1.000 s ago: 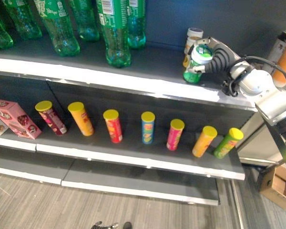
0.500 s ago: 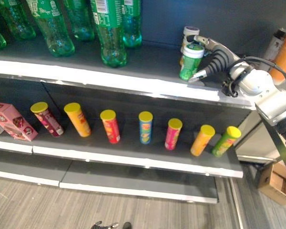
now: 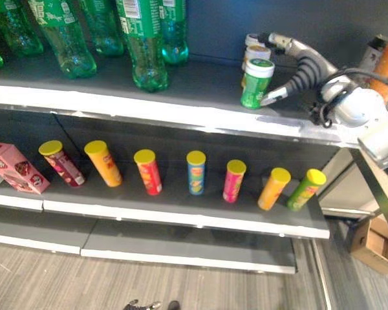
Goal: Put the goods on the table back onto the shelves and tidy them up.
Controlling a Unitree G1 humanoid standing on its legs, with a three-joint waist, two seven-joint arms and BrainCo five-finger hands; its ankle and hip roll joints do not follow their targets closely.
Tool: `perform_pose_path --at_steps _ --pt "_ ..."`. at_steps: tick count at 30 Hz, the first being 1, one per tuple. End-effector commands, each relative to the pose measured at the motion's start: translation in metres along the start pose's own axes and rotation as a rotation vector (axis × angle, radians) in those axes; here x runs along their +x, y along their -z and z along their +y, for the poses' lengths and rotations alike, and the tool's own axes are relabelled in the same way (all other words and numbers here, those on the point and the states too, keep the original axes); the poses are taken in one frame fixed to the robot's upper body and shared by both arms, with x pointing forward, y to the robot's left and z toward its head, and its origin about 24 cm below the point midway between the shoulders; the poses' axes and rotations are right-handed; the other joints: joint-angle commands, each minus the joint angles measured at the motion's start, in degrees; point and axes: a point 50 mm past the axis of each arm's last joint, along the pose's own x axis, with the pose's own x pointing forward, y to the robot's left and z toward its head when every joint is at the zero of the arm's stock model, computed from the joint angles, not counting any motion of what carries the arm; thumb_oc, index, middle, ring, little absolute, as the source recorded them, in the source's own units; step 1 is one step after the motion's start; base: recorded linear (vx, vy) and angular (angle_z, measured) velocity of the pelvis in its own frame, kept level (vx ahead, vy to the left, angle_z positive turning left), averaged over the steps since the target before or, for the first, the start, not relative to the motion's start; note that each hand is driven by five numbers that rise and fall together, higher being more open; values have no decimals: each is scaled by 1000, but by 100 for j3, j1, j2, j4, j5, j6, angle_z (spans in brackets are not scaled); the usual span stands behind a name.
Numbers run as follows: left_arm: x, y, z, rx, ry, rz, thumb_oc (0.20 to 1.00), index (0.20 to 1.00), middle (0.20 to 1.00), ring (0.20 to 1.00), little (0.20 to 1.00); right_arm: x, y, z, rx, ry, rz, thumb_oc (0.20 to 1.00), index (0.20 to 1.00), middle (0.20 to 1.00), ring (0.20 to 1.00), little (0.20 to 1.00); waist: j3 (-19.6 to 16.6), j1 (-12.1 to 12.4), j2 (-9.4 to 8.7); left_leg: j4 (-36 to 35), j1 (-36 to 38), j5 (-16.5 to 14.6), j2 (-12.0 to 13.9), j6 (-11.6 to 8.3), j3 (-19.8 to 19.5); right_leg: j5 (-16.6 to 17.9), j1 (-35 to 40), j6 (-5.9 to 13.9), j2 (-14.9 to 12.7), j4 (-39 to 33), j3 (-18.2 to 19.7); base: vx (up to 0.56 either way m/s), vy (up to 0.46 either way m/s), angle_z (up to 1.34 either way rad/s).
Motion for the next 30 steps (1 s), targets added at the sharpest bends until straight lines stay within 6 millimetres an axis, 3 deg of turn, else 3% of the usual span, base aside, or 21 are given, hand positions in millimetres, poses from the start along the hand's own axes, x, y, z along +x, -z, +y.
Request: perform_pose_path --at_steps 1,2,6,10,12,13,14,15,17,19,20,22,24,25,28,29,30 --pt "4 -15 24 52 -77 -32 1000 1000 1000 1000 1000 -2 -21 -36 -70 168 -112 1000 1000 1000 1000 1000 20 26 -297 249 280 -708 113 -162 530 -308 9 256 -352 339 297 17 29 -4" --pt "4 -15 21 54 -69 -31 1000 1000 1000 1000 1000 -12 -33 -44 -117 218 -167 1000 1000 1000 1000 1000 12 -61 -262 242 295 -726 108 -153 544 -309 2 265 -346 338 316 17 18 -5" --pt "4 -21 13 51 -57 -56 1000 1000 1000 1000 1000 -40 -47 -57 -180 325 -239 1000 1000 1000 1000 1000 -13 -243 -205 245 337 -778 101 -129 615 -307 -28 285 -350 334 383 4 17 -6" --pt "4 -27 10 52 -46 -85 1000 1000 1000 1000 1000 -67 -43 -54 -123 350 -226 1000 1000 1000 1000 1000 -27 -334 -221 248 346 -806 97 -111 668 -298 -77 303 -349 342 454 6 32 -17" --pt "4 -31 8 53 -33 -104 1000 1000 1000 1000 1000 -80 -37 -49 -47 332 -209 1000 1000 1000 1000 1000 -26 -416 -213 250 351 -816 99 -101 710 -291 -112 313 -352 353 488 1 24 -16" --pt "4 -36 6 56 -18 -128 1000 1000 1000 1000 1000 -96 -30 -46 37 311 -171 1000 1000 1000 1000 1000 -17 -507 -219 249 356 -827 95 -94 759 -283 -146 333 -350 358 539 -4 19 -24" --pt "4 -36 6 58 -19 -128 1000 1000 1000 1000 1000 -97 -30 -46 36 312 -169 1000 1000 1000 1000 1000 -18 -494 -224 249 355 -827 95 -94 761 -283 -147 333 -350 358 541 -5 33 -18" --pt "3 -42 5 55 -5 -158 1000 1000 1000 1000 1000 -111 -23 -40 142 283 -147 1000 1000 1000 1000 1000 17 -641 -199 247 355 -834 93 -90 813 -258 -212 350 -357 368 601 0 14 -7" --pt "2 -43 6 63 3 -171 1000 1000 1000 1000 1000 -124 -21 -40 192 289 -123 1000 1000 1000 1000 1000 14 -650 -194 247 338 -835 93 -87 840 -257 -255 359 -360 375 627 -2 22 -17" --pt "2 -44 9 73 19 -184 1000 1000 1000 1000 1000 -152 -8 -32 396 321 -74 1000 1000 1000 1000 1000 54 -775 -141 254 274 -820 86 -80 883 -238 -384 377 -380 392 703 -13 26 -14" --pt "2 -42 10 89 34 -186 1000 1000 1000 1000 1000 -164 2 -17 534 286 -19 1000 1000 1000 1000 1000 63 -838 -109 251 255 -813 73 -74 917 -223 -424 380 -395 391 751 0 0 0" --pt "1 -42 12 100 42 -189 1000 1000 1000 1000 1000 -173 9 -6 595 240 40 1000 1000 1000 1000 1000 60 -877 -95 242 258 -813 63 -73 948 -222 -440 384 -406 390 762 9 10 -12" --pt "1 -45 15 110 57 -203 1000 1000 1000 1000 1000 -200 32 30 709 96 263 1000 1000 1000 1000 1000 85 -940 -56 224 286 -809 51 -87 995 -208 -462 393 -423 397 805 4 10 -12" --pt "1 -45 15 110 57 -203 1000 1000 1000 1000 1000 -200 32 30 709 96 263 1000 1000 1000 1000 1000 65 -940 -61 221 259 -794 44 -83 997 -195 -488 391 -429 392 808 -22 6 -6" --pt "1 -52 19 112 62 -223 1000 1000 1000 1000 1000 -251 56 103 947 -76 590 1000 1000 1000 1000 1000 122 -1024 4 208 293 -769 38 -95 1034 -205 -470 388 -451 404 789 -18 -9 -6" --pt "1 -52 19 112 61 -223 1000 1000 1000 1000 1000 -251 56 104 947 -76 589 1000 1000 1000 1000 1000 108 -1029 -1 209 272 -759 34 -93 1033 -196 -488 387 -456 401 790 0 0 0" --pt "1 -58 18 129 72 -241 1000 1000 1000 1000 1000 -281 67 150 1091 -124 771 1000 1000 1000 1000 1000 144 -1024 33 198 296 -747 32 -100 1019 -204 -444 378 -467 403 761 0 0 0"
